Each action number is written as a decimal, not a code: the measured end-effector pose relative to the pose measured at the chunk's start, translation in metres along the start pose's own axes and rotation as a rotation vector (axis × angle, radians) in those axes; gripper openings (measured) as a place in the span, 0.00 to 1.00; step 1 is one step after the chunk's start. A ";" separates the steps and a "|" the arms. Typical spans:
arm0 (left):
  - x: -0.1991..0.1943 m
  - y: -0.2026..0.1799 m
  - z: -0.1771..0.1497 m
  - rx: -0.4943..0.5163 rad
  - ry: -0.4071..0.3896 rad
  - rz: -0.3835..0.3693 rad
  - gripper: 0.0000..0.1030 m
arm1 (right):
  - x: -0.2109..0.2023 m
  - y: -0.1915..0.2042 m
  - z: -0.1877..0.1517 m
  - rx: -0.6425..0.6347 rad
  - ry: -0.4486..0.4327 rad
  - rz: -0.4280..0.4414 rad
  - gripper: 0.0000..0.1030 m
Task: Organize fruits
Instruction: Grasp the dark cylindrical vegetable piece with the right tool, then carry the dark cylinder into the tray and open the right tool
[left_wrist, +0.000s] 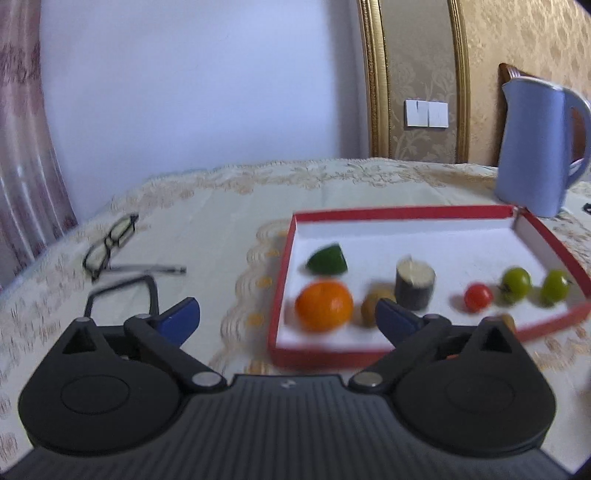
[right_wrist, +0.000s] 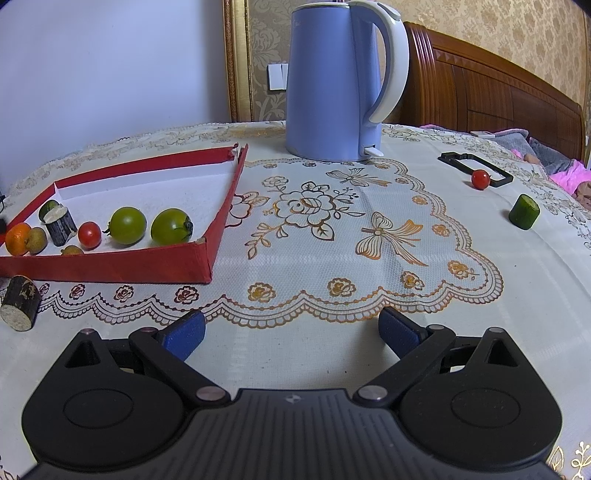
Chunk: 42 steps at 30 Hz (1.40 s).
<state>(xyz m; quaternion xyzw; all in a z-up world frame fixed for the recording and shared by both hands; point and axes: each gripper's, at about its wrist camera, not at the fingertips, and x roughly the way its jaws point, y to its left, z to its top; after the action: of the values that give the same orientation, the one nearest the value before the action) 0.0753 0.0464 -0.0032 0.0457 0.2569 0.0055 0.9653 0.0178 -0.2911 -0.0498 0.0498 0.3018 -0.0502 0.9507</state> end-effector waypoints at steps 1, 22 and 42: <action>-0.001 0.003 -0.005 -0.009 0.007 0.001 0.99 | -0.001 0.000 0.000 0.000 -0.004 0.005 0.98; 0.024 0.027 -0.030 -0.118 0.137 -0.037 1.00 | -0.049 0.091 -0.016 -0.167 -0.103 0.250 0.97; 0.024 0.026 -0.029 -0.116 0.139 -0.035 1.00 | -0.015 0.183 -0.013 -0.313 -0.044 0.309 0.33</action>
<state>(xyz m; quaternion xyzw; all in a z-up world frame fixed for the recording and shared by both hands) 0.0816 0.0752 -0.0381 -0.0151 0.3233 0.0067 0.9461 0.0211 -0.1074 -0.0401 -0.0537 0.2739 0.1424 0.9496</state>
